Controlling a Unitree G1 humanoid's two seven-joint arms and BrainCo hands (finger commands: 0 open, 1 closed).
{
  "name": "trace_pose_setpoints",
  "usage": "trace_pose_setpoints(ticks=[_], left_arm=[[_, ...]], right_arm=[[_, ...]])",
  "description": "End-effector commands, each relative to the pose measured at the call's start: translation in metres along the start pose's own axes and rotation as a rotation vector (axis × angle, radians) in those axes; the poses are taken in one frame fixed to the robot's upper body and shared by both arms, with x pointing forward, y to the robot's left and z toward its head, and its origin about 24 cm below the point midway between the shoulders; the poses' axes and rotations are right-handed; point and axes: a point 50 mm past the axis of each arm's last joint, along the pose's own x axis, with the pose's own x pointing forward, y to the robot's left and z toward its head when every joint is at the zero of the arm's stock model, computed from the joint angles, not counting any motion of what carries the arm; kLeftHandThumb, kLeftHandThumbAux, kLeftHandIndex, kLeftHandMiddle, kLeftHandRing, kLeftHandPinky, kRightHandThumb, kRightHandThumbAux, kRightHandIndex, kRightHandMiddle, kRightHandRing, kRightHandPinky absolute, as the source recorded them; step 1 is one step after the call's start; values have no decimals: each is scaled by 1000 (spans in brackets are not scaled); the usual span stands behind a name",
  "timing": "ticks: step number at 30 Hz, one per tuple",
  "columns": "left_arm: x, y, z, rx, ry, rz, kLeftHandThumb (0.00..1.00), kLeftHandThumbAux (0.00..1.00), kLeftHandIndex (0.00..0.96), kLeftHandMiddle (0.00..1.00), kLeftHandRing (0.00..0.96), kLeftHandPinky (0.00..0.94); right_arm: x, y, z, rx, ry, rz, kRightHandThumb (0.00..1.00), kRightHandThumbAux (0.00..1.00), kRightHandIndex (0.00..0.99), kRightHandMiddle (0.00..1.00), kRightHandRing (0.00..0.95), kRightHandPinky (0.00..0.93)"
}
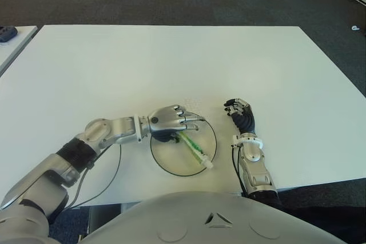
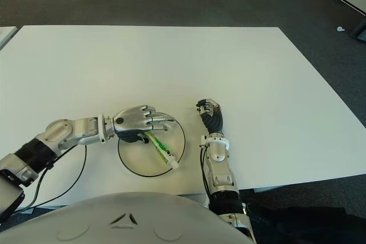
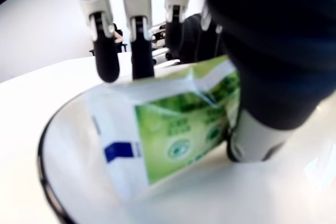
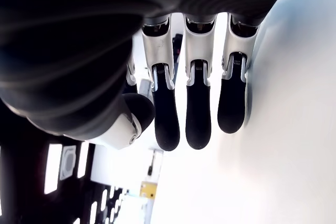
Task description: Put the toothpaste on the table into the plate.
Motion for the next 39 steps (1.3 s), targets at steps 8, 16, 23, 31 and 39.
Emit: trace_pose_setpoints(ticks=[8, 16, 23, 31, 39], left_arm=[[-7, -8, 4, -140, -1, -20, 65, 735, 0, 0, 0, 0], [-8, 0, 0, -185, 24, 38, 64, 694, 0, 0, 0, 0], [-14, 10, -16, -370, 149, 200, 17, 628, 0, 0, 0, 0], [-18, 27, -32, -697, 248, 405, 9, 582, 0, 0, 0, 0], [-22, 10, -48, -946, 418, 618, 1, 583, 0, 0, 0, 66]], right_arm=[[1, 1, -1, -10, 15, 5, 713, 731, 422, 477, 475, 487], [1, 1, -2, -4, 17, 1, 714, 732, 423, 477, 475, 486], [1, 1, -2, -3, 14, -4, 715, 732, 423, 482, 476, 485], [1, 1, -2, 4, 12, -6, 714, 732, 423, 484, 477, 484], [2, 0, -3, 3, 17, -7, 714, 733, 422, 480, 476, 481]])
